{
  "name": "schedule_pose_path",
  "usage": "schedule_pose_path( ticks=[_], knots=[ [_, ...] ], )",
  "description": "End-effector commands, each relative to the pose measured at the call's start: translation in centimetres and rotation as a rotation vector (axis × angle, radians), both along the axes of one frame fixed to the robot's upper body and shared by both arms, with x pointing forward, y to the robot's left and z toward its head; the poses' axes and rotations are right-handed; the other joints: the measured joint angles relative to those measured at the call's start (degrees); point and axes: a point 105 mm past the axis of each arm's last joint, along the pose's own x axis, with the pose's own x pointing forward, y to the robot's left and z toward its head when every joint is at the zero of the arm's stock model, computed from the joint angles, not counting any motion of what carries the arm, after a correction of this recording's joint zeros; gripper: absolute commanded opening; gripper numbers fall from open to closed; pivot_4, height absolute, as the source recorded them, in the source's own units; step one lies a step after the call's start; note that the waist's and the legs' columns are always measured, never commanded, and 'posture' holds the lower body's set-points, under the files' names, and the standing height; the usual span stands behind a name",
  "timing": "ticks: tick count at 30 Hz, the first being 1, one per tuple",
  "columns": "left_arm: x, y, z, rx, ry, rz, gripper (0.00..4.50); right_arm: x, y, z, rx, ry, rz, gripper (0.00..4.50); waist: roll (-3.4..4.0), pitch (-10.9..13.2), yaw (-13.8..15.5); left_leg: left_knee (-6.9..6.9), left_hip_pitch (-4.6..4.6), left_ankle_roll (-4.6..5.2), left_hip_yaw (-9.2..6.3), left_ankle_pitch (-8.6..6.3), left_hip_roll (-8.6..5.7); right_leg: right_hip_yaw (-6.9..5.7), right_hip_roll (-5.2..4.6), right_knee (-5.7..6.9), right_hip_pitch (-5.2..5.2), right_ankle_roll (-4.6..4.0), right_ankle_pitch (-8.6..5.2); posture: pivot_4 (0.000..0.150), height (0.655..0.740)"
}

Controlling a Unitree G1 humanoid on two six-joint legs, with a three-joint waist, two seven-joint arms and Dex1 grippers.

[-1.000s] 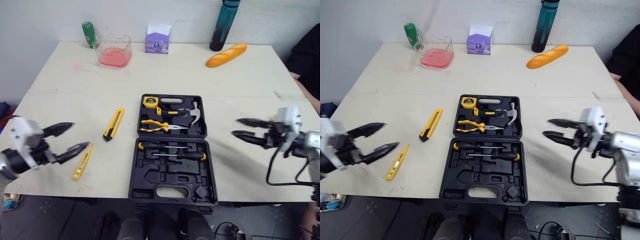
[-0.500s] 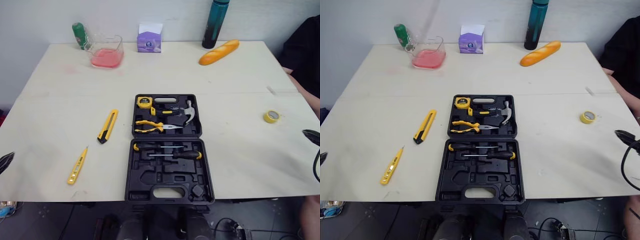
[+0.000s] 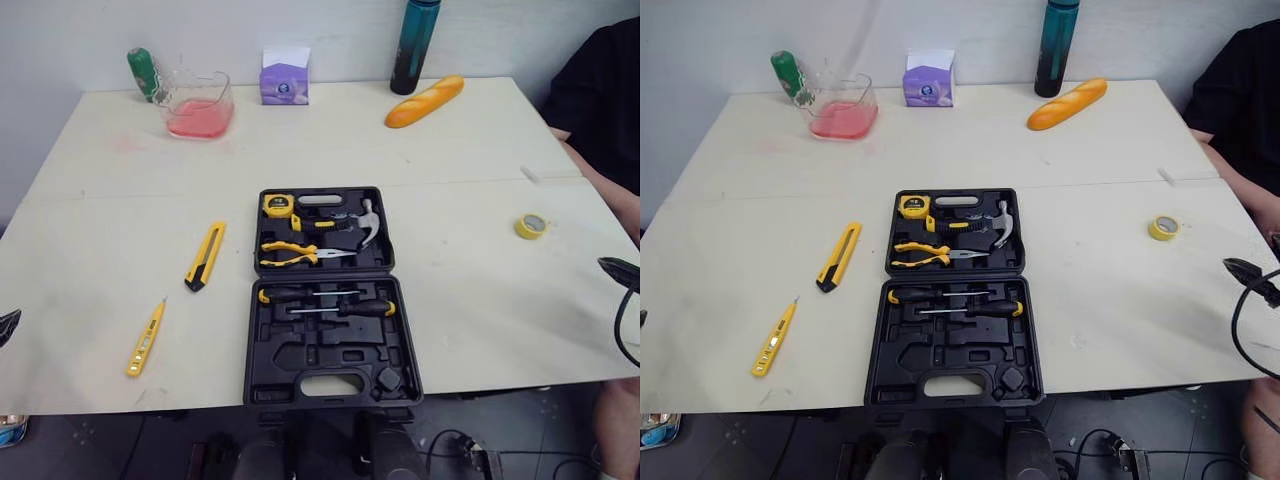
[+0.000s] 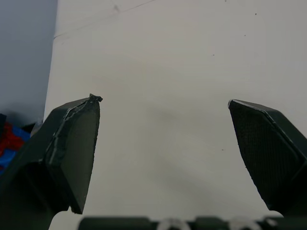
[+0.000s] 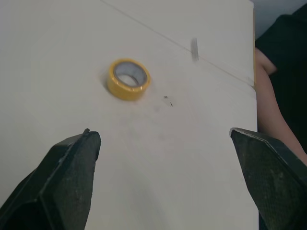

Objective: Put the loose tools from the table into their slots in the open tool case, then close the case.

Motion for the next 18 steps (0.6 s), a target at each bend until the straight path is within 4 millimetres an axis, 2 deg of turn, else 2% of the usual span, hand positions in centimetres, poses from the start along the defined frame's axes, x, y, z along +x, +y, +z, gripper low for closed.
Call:
schedule_pose_path(
  ticks=[1, 3, 5, 7, 11, 13, 18],
  knots=[
    [0.4, -0.8, 1.2, 0.03, -0.03, -0.042, 4.5, 0.8, 2.1, 1.7, 0.006, -0.056, 0.111, 4.48, 0.0, 0.0, 0.15, 0.0, -0.02, 0.0, 0.0, 0.0, 0.01, 0.0, 0.0, 0.01, -0.02, 0.0, 0.0, 0.15, 0.74],
    [0.6, -1.3, 1.3, 0.028, -0.027, -0.064, 4.5, 1.3, 3.4, 1.8, 0.03, -0.062, 0.16, 4.48, 0.0, 0.0, 0.22, 0.0, -0.04, 0.0, 0.01, 0.0, 0.0, 0.02, -0.01, 0.08, -0.05, 0.0, 0.0, 0.15, 0.74],
    [1.1, -2.8, 1.6, 0.005, -0.019, -0.109, 4.5, 1.7, 6.4, 1.7, 0.064, -0.039, 0.298, 4.48, -0.02, 0.0, 0.28, 0.02, -0.06, 0.02, 0.03, 0.0, 0.0, 0.04, -0.01, 0.28, -0.05, 0.0, 0.0, 0.15, 0.74],
    [1.3, -4.1, 1.9, -0.016, -0.001, -0.146, 4.5, 1.7, 8.5, 2.2, 0.1, -0.061, 0.397, 4.48, -0.03, -0.01, 0.46, 0.08, -0.05, 0.04, 0.02, 0.0, -0.01, 0.08, -0.02, 0.34, -0.05, 0.01, 0.01, 0.15, 0.74],
    [1.5, -6.5, 2.2, -0.061, 0.061, -0.2, 4.5, 1.5, 11.4, 3.1, 0.203, -0.116, 0.492, 4.48, -0.02, 0.0, 0.95, 0.09, -0.06, 0.04, 0.0, 0.01, -0.02, 0.1, -0.03, 0.39, -0.06, 0.01, 0.0, 0.15, 0.74],
    [1.8, -8.4, 2.0, -0.102, 0.131, -0.217, 4.5, 1.1, 13.5, 2.5, 0.189, -0.087, 0.577, 4.48, -0.02, 0.0, 1.23, 0.1, -0.06, 0.04, 0.0, 0.01, -0.01, 0.11, -0.01, 0.39, -0.06, 0.01, 0.0, 0.15, 0.74],
    [2.3, -11.6, 1.6, -0.113, 0.224, -0.179, 4.5, 0.3, 16.7, 2.5, 0.187, -0.117, 0.723, 4.48, -0.03, -0.01, 1.87, 0.12, -0.03, 0.05, -0.01, 0.02, -0.04, 0.38, 0.0, 0.42, -0.04, 0.01, 0.01, 0.15, 0.74]
  ],
)
